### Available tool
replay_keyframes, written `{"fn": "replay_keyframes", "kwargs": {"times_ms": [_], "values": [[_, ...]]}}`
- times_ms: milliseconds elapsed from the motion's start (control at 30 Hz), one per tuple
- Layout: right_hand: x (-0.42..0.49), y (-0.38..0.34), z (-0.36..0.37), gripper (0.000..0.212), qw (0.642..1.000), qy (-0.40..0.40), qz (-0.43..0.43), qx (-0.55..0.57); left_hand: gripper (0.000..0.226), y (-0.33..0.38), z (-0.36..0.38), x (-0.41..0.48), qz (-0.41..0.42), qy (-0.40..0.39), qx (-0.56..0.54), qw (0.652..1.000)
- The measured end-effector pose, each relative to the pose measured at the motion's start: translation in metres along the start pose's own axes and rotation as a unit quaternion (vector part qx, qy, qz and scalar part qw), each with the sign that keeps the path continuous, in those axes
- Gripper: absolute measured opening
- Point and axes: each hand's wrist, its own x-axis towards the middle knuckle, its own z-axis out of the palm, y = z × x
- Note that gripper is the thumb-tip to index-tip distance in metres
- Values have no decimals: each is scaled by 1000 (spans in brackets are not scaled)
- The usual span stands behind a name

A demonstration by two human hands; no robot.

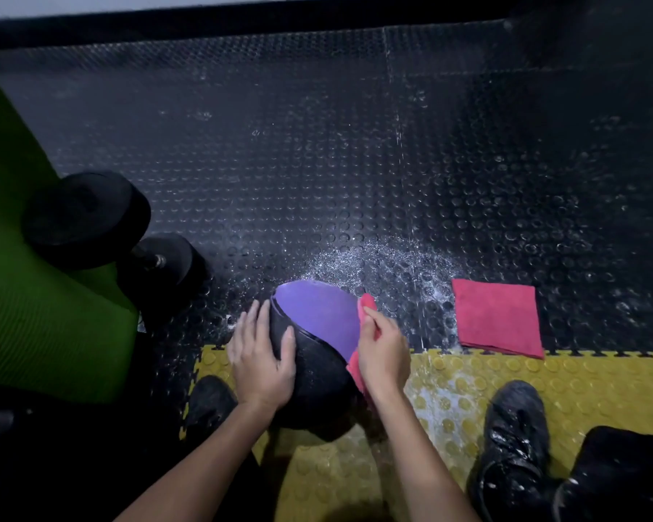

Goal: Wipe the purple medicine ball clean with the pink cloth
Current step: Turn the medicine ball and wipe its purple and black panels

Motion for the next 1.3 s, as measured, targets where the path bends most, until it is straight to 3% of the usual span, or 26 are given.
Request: {"fn": "replay_keyframes", "kwargs": {"times_ms": [67,200,267,367,433,500,567,633,700,767,867,933,1000,1067,1167,1300], "values": [[-1,-6,-5,27,997,7,-11,-79,66,1,3,-3,54,-12,28,998],[-16,-34,4,23,956,-20,-258,-141,70,-7,-3,-2,171,-34,10,985],[-17,-44,2,23,949,-75,-259,-162,74,-3,-6,9,103,-54,-20,993],[-27,-47,3,23,943,-89,-254,-196,57,10,-1,31,-133,-74,-5,988],[-38,-50,8,21,936,-71,-291,-183,46,12,-1,32,-166,-78,-3,983],[-36,-49,13,16,931,-20,-320,-177,43,11,-5,25,-144,-65,-21,987],[-15,-51,5,18,948,-43,-260,-178,44,11,-6,19,-117,-53,-21,991],[18,-49,-4,23,974,-127,-90,-165,48,13,-5,21,-94,-61,-5,994],[41,-46,-11,26,976,-154,14,-154,46,14,-4,23,-83,-73,-1,994],[35,-45,-9,25,975,-151,3,-166,44,12,-4,24,-82,-77,-6,994],[-12,-52,3,24,953,-131,-182,-205,57,8,-6,22,-78,-83,-5,993],[-29,-58,5,24,941,-117,-249,-196,66,8,-9,20,-70,-86,-9,994],[-13,-55,5,24,955,-123,-192,-188,68,8,-9,19,-65,-88,-10,994],[19,-44,2,24,972,-138,-78,-171,68,8,-6,18,-59,-95,7,994],[41,-40,-6,29,975,-154,34,-154,67,10,-2,21,-47,-109,16,993],[-2,-40,-2,34,956,-117,-89,-255,65,6,-5,25,-50,-111,2,993]]}}
